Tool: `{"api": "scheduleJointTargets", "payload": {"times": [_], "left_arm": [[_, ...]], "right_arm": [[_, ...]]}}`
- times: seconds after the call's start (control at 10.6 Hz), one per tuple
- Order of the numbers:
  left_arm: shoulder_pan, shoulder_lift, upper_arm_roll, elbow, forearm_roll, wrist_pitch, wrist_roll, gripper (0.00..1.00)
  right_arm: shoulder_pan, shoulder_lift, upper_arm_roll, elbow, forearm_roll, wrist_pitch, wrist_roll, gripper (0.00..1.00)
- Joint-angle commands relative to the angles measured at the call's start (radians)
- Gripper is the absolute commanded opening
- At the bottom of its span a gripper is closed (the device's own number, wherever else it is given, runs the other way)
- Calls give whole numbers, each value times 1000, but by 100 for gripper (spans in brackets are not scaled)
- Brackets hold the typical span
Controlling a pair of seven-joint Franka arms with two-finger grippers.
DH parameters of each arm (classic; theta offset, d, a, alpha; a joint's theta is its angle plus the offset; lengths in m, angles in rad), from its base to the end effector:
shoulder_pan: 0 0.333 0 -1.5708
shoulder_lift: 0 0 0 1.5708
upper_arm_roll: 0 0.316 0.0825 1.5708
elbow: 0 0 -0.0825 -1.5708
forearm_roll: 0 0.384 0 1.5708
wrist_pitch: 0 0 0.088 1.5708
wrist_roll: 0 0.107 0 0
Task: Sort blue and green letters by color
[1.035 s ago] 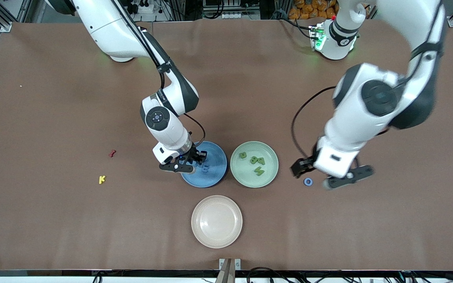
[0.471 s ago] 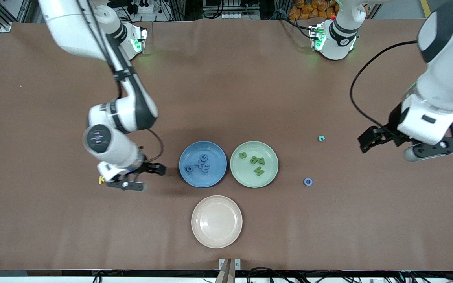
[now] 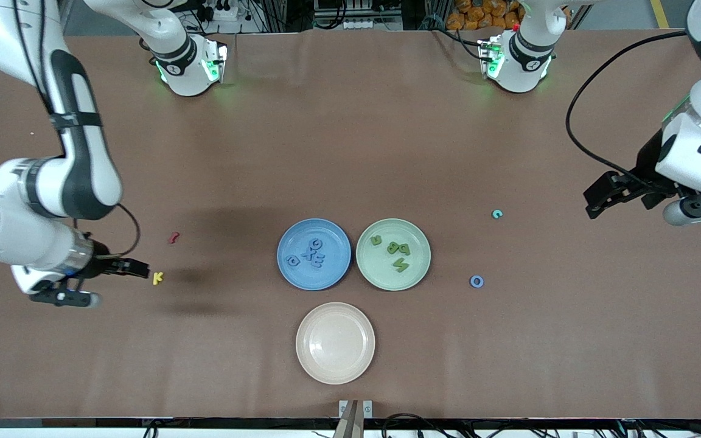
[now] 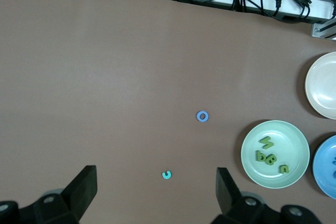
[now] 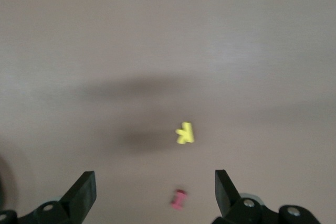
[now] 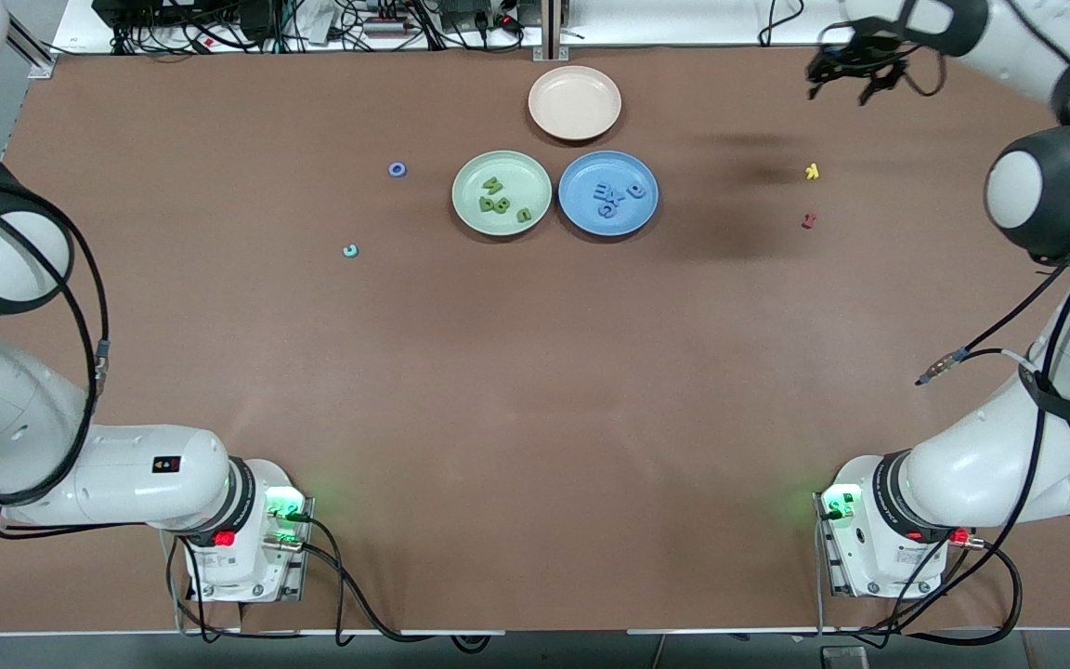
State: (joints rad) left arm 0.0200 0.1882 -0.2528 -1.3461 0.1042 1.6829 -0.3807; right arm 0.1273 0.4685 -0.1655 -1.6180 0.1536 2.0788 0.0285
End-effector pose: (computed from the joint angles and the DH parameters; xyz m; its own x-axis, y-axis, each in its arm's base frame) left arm 0.6113 -0.1173 0.6350 0.9750 0.1498 0.1639 0.1512 -0.9885 0.0039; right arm 0.6784 -0.0045 0.3560 0.9923 -0.1236 -0.0033 -0.1236 -0.9905 -0.0596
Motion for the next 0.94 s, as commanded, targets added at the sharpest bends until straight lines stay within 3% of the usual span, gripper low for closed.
{"api": "scheduleJointTargets", "payload": {"times": [0.0, 0.09, 0.19, 0.47, 0.85], "left_arm": [[31, -52, 1, -28, -26, -41, 95, 100], [32, -59, 1, -28, -28, -48, 95, 100], [43, -62, 9, -28, -43, -57, 98, 100], [118, -76, -3, -33, -104, -60, 98, 100], [143, -78, -29, -25, -94, -113, 97, 100]], "right_arm": [[-50, -108, 11, -19, -95, -86, -13, 100], [-61, -140, 9, -4, -170, -103, -9, 100], [-67, -158, 9, 21, -190, -136, -4, 100], [-74, -180, -5, 232, -192, -409, -4, 100], [-107, -301, 3, 262, -184, -531, -6, 100]]}}
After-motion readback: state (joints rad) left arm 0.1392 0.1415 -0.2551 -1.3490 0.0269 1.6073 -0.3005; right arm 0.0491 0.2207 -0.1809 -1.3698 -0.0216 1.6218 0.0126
